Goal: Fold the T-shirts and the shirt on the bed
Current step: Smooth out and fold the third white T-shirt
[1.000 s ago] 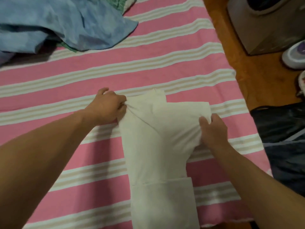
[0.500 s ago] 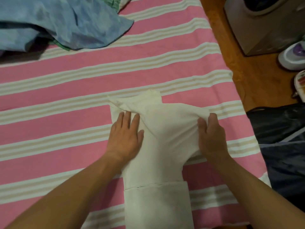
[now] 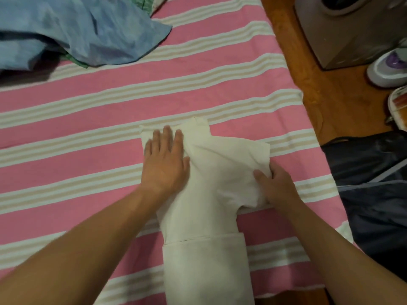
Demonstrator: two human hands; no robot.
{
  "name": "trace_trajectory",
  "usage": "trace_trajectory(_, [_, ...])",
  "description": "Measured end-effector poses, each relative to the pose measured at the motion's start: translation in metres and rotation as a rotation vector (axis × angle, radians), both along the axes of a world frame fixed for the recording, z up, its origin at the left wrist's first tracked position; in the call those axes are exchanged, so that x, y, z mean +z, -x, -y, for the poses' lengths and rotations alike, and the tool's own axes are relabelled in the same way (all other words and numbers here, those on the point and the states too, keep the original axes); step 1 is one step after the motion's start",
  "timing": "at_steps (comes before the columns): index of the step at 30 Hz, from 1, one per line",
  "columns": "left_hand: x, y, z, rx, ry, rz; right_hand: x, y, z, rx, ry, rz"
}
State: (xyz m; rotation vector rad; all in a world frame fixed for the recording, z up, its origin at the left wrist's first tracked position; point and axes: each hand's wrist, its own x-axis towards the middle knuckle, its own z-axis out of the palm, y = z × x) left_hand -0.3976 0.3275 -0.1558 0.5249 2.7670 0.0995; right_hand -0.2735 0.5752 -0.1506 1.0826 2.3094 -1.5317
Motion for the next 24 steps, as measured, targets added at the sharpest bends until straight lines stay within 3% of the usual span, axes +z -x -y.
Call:
trace_trajectory(3, [0.004,-0.070,0.014,0.213,-0.177,-0.090,0.000,-0.002,-0.002,-0.038,0.043,0.034])
trace_trajectory(5, [-0.003,-0.104,0.036,0.514,-0.255,0.043,-0.003,0.002,0.001,-0.042,-0.026,0.050])
trace_trajectory(7, [-0.012,-0.124,0.054,0.679,-0.316,0.173,-0.006,0.006,0.006,-0.032,-0.104,0.054])
trace_trajectory(13, [-0.008,-0.150,0.059,0.716,-0.373,0.250,-0.010,0.010,0.014,-0.043,-0.154,0.107])
trace_trajectory(19, [-0.001,-0.148,0.067,1.095,-0.499,0.317,-0.004,0.015,0.019,-0.022,-0.187,0.160])
trace_trajectory(22, [0.003,-0.148,0.068,1.067,-0.444,0.362,0.002,0.013,0.019,-0.037,-0.160,0.158])
trace_trajectory(24, [0.005,-0.146,0.065,0.897,-0.419,0.243,0.007,0.010,0.019,-0.034,-0.108,0.143])
